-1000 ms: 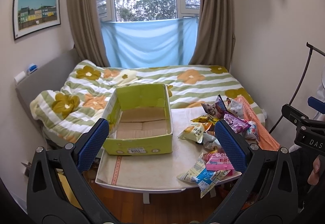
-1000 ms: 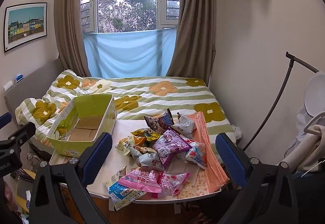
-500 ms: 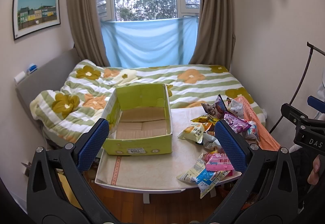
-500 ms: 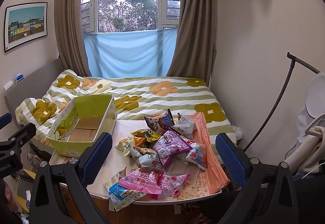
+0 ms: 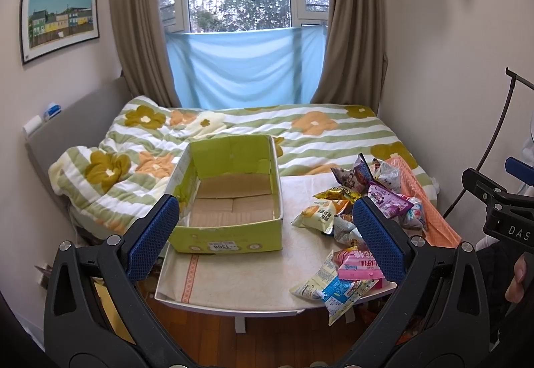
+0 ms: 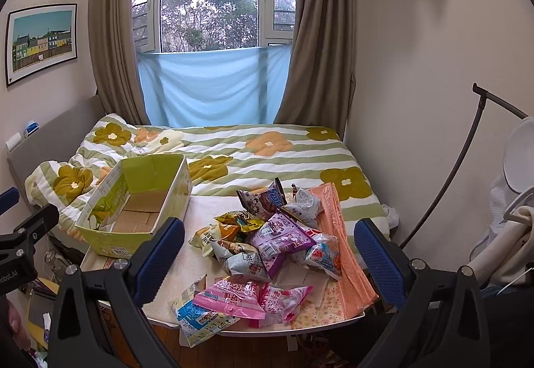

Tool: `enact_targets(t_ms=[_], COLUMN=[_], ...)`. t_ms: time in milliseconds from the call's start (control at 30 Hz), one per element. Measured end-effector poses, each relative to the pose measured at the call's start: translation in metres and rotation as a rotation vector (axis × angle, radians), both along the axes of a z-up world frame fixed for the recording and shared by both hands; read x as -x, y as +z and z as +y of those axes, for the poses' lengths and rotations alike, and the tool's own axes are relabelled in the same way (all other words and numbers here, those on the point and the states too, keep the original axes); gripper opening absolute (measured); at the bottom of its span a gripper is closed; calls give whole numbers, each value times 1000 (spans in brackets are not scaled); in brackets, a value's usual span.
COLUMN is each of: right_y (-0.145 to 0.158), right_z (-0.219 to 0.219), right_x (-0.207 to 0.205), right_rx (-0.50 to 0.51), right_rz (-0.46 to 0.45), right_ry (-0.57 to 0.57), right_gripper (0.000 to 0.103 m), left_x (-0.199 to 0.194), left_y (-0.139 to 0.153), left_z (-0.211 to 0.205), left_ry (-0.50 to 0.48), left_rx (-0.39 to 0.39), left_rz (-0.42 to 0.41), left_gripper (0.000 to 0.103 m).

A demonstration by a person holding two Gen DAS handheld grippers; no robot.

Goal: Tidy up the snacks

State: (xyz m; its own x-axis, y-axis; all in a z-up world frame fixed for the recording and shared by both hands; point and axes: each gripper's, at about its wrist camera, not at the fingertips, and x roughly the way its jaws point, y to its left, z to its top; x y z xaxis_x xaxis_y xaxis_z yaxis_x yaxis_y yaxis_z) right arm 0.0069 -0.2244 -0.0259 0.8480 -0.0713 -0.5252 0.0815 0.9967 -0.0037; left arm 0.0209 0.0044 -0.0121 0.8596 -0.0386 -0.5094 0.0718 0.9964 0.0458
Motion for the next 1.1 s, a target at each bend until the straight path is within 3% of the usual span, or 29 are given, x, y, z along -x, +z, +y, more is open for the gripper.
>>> enact_targets(t_ms=[867,1100], right_y=[-2,-15], right_z=[-2,-12], right_x=[-2,-10], right_rx=[-2,16], right_rz=[5,56], right_ry=[-1,-43], right_gripper=[102,102], left_x=[-8,-30], left_y=[-8,-19], left_z=[-2,-4], left_ry=[-12,-54], left_rx=[7,22], left_rz=[20,109], left_gripper=[103,103])
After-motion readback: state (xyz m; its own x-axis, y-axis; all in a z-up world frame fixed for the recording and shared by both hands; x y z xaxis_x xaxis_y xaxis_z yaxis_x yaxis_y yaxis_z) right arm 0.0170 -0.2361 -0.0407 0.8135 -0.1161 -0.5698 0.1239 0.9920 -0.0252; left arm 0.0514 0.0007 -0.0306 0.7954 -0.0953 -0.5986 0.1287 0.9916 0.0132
